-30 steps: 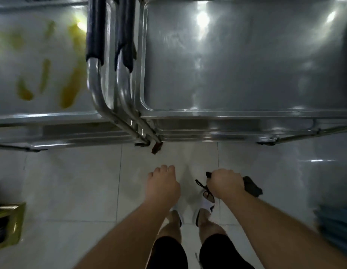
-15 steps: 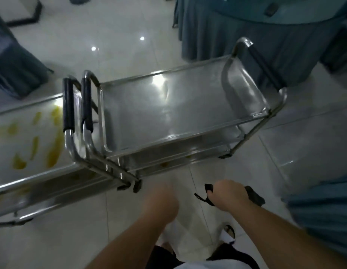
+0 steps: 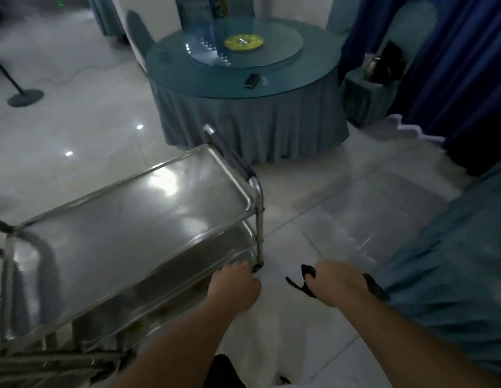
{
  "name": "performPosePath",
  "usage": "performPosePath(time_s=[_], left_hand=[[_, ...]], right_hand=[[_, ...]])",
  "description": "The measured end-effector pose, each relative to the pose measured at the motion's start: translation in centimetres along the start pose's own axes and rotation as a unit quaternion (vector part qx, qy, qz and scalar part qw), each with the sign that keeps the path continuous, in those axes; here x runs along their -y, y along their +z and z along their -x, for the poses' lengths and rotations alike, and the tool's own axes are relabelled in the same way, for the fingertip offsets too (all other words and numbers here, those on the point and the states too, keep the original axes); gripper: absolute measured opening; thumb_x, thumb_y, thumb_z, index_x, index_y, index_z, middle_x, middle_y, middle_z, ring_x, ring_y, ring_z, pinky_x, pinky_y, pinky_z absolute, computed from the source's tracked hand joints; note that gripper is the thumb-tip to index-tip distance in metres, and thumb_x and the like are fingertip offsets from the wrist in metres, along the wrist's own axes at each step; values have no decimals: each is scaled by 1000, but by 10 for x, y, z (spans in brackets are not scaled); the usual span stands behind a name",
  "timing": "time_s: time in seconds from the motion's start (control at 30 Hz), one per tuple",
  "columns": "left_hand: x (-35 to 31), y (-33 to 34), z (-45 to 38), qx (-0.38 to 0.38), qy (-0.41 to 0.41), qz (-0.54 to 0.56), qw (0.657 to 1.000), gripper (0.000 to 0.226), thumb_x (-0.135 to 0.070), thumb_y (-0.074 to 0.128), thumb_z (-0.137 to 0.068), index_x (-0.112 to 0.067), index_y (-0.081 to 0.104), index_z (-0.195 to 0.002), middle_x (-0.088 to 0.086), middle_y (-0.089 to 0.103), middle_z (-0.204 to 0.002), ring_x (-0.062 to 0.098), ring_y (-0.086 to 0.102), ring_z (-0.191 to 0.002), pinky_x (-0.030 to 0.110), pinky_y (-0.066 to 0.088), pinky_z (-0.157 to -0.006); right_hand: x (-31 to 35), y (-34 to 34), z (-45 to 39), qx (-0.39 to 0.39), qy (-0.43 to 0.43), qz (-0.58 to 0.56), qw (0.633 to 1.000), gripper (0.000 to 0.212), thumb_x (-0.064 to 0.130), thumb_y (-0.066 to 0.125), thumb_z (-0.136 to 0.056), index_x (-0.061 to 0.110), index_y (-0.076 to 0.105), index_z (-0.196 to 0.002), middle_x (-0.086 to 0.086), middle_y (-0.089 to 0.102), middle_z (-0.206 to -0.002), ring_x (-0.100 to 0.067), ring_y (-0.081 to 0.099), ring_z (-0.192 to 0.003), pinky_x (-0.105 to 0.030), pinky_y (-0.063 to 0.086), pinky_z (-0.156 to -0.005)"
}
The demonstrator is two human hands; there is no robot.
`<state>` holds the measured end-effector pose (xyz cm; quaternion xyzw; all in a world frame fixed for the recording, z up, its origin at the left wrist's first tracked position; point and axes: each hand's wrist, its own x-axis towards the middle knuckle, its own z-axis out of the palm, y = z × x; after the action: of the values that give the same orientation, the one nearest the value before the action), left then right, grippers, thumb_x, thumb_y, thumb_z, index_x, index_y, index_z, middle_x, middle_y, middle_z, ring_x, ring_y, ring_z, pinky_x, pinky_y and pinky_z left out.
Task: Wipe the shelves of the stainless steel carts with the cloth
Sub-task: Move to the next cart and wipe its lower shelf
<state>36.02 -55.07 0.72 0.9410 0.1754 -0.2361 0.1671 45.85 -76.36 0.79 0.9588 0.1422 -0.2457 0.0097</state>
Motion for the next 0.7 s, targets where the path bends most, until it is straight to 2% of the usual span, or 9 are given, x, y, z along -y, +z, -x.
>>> performPosePath(time_s=[0.17,0.27,0.37,0.53,0.7], left_hand=[[-75,-27,-69,-6,53,-22,998,36,-42,44,-100,-23,59,-127,6,64,-134,32,61,-122,44,47,-101],[-111,-37,-120,5,75,-35,997,43,-42,46,-101,-23,57,-138,5,63,-138,31,60,-125,43,46,-103],[-142,-54,-178,7,112,-25,993,48,-43,46,-102,-23,55,-144,3,63,-137,28,60,-123,41,47,-102],[-191,-112,-279,26,152,-85,984,47,-43,44,-104,-20,53,-144,7,60,-139,30,57,-125,44,45,-105],[-243,-171,-368,15,174,-108,979,48,-43,44,-103,-21,52,-145,7,59,-141,31,56,-126,44,46,-103]], right_hand=[[-53,-27,-52,-4,48,-34,998,45,54,38,-102,24,54,-72,3,60,-75,-15,58,-65,-27,48,-63],[-75,-40,-90,11,56,-53,997,45,54,38,-103,22,61,-81,3,62,-77,-17,63,-70,-30,56,-71],[-97,-62,-135,15,71,-66,995,42,54,41,-103,22,60,-85,4,57,-75,-15,58,-69,-31,52,-68],[-135,-119,-203,31,109,-70,991,41,53,41,-103,23,59,-83,6,60,-78,-12,58,-71,-28,52,-69],[-182,-176,-273,-6,143,-78,987,42,55,42,-100,22,63,-87,2,68,-88,-17,64,-80,-30,54,-74]])
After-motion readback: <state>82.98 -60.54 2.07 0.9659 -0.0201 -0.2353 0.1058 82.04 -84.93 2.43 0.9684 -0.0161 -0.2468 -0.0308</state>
